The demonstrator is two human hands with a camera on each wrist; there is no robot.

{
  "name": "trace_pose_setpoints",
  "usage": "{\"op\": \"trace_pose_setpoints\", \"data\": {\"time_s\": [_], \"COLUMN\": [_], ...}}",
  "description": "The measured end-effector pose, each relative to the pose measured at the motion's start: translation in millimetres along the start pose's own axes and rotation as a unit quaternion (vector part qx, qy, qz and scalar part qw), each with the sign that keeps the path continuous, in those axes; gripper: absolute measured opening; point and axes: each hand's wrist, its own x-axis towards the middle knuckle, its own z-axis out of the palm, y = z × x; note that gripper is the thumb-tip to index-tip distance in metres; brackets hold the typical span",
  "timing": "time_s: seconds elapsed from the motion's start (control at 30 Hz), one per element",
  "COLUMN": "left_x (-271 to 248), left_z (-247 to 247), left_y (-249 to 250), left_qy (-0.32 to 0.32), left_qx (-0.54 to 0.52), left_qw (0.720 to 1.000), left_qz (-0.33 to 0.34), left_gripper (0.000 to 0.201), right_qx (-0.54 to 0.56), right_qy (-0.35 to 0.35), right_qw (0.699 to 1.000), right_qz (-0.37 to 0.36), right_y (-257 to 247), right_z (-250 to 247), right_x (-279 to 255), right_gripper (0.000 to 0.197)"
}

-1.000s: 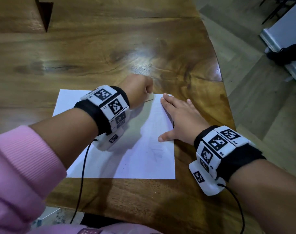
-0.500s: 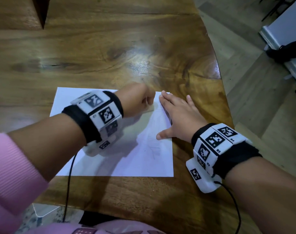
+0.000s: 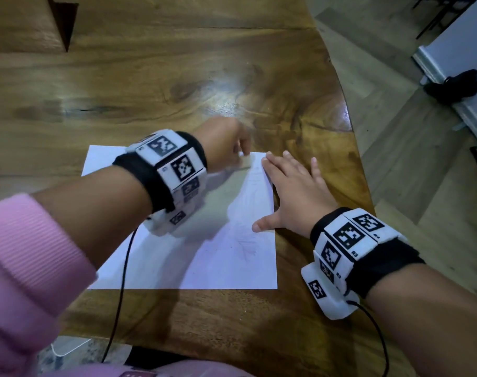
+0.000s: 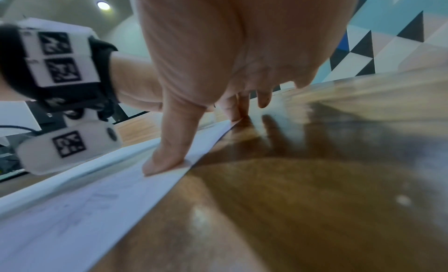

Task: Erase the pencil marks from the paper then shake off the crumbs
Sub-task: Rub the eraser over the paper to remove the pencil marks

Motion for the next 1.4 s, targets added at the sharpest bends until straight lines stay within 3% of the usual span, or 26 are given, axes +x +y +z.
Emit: {"op": "trace_pose_setpoints", "data": {"time_s": [0.07,0.13,0.27,0.3,0.4,0.47,0.63,0.67,0.77,0.8,0.87,0.97,1.0,1.07,1.13,1.2,1.4], "left_x": [6.3,2.5,-14.6,-13.3,3.3,6.2,-16.6,-15.7,-2.2,0.5,-0.9,-13.1,-14.4,-8.5,4.0,12.0,-13.9], "left_z": [1.6,5.4,7.3,6.1,3.2,3.9,10.4,10.1,10.1,10.0,10.9,9.7,8.8,7.6,6.8,7.7,14.8], "left_y": [3.5,3.2,-5.5,-5.3,0.0,5.9,-2.8,-4.0,0.3,3.4,3.8,1.0,0.8,3.1,7.2,11.0,7.5], "left_qy": [0.039,0.029,-0.126,-0.13,-0.012,0.017,-0.159,-0.141,0.021,0.049,0.026,-0.104,-0.121,-0.082,-0.002,0.026,-0.071], "left_qx": [-0.009,-0.019,-0.003,0.0,-0.011,-0.002,0.013,0.002,-0.01,-0.005,-0.002,0.007,0.008,0.006,0.008,0.005,-0.001], "left_qw": [0.999,0.999,0.992,0.991,0.999,0.999,0.985,0.988,0.999,0.998,0.999,0.993,0.991,0.996,1.0,1.0,0.996], "left_qz": [0.001,0.012,0.029,0.029,0.028,0.028,0.059,0.057,0.029,0.027,0.042,0.058,0.055,0.039,0.019,0.008,0.063], "left_gripper": [0.015,0.013,0.013,0.013,0.013,0.013,0.013,0.013,0.012,0.012,0.011,0.012,0.013,0.015,0.016,0.016,0.012], "right_qx": [-0.007,-0.014,-0.012,-0.011,-0.014,-0.015,-0.01,-0.006,0.001,0.003,0.006,0.018,0.021,0.023,0.022,0.024,0.036], "right_qy": [0.0,0.0,0.004,0.003,-0.002,-0.002,0.001,0.001,0.0,0.001,0.003,0.008,0.008,0.006,0.006,0.008,0.008], "right_qw": [1.0,1.0,1.0,1.0,1.0,1.0,1.0,1.0,1.0,1.0,1.0,1.0,1.0,1.0,1.0,1.0,0.999], "right_qz": [0.0,0.0,-0.002,-0.002,-0.001,0.001,-0.001,-0.002,-0.001,0.001,0.001,0.002,0.003,0.003,0.003,0.006,0.009], "right_y": [-0.2,-0.6,0.0,-0.1,0.1,-0.2,-0.8,-1.1,-0.7,-0.5,-0.5,0.8,1.3,1.4,1.6,1.7,1.8], "right_z": [-0.5,-1.3,-0.5,-0.4,-0.4,-0.8,-1.7,-2.0,-1.6,-1.2,-0.7,0.9,1.3,1.4,1.5,1.3,1.5], "right_x": [-0.3,-0.4,-0.6,-0.5,-0.7,-0.8,-0.4,-0.5,-0.8,-0.5,0.2,0.4,0.4,0.6,1.1,1.6,2.2], "right_gripper": [0.122,0.122,0.123,0.123,0.122,0.122,0.122,0.122,0.122,0.122,0.123,0.123,0.123,0.123,0.124,0.124,0.124]}}
